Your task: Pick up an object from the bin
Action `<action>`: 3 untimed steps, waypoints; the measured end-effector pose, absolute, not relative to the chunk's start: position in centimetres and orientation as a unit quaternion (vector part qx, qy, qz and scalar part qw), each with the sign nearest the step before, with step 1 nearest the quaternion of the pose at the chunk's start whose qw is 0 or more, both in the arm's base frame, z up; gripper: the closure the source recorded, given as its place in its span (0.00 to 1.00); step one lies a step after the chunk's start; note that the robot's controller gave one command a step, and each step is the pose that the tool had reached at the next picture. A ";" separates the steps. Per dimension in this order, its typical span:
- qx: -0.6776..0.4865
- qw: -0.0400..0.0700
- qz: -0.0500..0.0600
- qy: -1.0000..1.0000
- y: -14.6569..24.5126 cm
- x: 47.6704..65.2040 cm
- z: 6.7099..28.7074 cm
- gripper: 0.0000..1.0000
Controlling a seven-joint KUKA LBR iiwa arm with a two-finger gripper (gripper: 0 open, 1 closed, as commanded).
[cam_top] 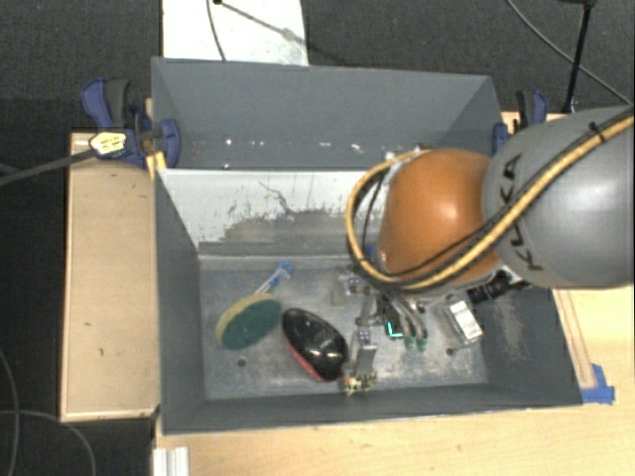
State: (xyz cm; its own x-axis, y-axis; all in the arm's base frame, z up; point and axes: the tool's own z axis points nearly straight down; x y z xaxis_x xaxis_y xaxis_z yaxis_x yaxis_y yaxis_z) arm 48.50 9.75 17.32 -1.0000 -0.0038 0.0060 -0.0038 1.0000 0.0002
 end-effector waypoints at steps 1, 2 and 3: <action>-0.179 0.000 0.000 -0.984 13.7 49.7 7.0 0.00; -0.338 0.000 0.000 -0.941 9.9 48.7 10.0 0.00; -0.477 -0.001 -0.001 -0.879 11.8 48.4 11.8 0.00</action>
Offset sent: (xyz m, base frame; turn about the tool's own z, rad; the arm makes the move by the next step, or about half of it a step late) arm 0.0119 0.0392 -0.1032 0.3650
